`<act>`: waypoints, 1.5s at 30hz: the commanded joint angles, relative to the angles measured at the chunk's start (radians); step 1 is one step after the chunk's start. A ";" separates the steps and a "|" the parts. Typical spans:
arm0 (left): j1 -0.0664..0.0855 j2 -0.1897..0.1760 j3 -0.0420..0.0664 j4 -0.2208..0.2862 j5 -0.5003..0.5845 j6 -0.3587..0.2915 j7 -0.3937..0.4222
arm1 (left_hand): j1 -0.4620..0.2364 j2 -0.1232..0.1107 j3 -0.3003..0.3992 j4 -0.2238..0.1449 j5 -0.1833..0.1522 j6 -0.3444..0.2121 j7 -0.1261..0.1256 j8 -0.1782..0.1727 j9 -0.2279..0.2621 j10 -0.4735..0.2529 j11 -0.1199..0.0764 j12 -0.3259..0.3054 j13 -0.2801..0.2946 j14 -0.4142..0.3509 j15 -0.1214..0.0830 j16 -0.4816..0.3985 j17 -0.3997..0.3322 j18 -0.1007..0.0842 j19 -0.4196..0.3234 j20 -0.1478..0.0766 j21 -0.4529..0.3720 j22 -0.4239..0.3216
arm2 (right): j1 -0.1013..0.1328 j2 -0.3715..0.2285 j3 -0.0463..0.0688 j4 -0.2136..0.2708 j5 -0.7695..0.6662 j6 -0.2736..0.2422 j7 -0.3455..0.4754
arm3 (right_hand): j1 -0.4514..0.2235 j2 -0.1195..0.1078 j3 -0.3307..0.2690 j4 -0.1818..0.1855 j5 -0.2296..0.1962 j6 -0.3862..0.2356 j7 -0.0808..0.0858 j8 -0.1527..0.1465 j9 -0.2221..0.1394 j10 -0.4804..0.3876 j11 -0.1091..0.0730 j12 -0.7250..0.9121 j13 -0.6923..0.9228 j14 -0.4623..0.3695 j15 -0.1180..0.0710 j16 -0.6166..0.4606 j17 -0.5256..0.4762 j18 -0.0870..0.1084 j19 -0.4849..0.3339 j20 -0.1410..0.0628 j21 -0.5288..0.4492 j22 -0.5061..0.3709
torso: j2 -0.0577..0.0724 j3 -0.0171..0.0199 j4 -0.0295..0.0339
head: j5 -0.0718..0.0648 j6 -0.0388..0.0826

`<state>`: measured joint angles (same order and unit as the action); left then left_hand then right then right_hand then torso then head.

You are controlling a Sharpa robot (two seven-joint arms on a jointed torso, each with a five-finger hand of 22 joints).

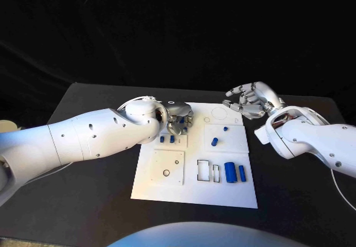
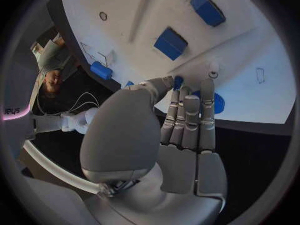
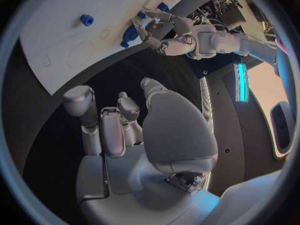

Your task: Assemble the parts on the task board

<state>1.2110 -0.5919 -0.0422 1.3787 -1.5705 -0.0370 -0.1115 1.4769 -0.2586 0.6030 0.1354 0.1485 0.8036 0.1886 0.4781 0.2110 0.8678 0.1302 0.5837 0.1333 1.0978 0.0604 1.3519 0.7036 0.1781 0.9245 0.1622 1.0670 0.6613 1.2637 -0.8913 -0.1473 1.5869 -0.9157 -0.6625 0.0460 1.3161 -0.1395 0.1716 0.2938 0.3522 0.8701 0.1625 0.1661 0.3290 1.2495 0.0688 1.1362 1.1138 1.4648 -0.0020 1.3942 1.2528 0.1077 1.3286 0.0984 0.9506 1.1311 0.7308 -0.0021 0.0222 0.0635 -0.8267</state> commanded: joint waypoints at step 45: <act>-0.006 -0.001 0.000 0.001 0.016 -0.014 0.010 | -0.028 0.039 0.060 -0.065 0.005 0.120 -0.041 -0.022 0.023 0.150 -0.050 -0.027 0.004 0.167 -0.046 0.086 0.182 -0.010 0.086 -0.041 0.111 0.123 | 0.000 -0.002 0.000 0.004 -0.012 0.002 0.002 | -0.009 0.003 0.006 -0.003 0.007 0.001 -0.004 0.009 0.002 -0.006 0.002 -0.002 0.001 0.030 -0.005 -0.003 0.004 0.015 0.007 -0.002 0.001 0.003 | -0.001 -0.0009 0.0011 | -0.002 0.002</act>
<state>1.2078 -0.5939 -0.0411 1.3783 -1.5601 -0.0280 -0.1186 1.4511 -0.2226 0.6619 0.0759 0.1509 0.9206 0.1463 0.4602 0.2340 1.0103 0.0803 0.5591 0.1373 1.2573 0.0155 1.4360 0.8826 0.1783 1.0015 0.1211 1.1725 0.7816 1.2637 -0.8933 -0.1473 1.5887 -0.9169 -0.6627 0.0453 1.3161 -0.1395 0.1744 0.2910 0.3522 0.8701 0.1625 0.1699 0.3298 1.2496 0.0689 1.1362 1.1139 1.4648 -0.0020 1.3942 1.2556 0.1077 1.3287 0.0984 0.9506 1.1327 0.7302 -0.0028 0.0233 0.0630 -0.8275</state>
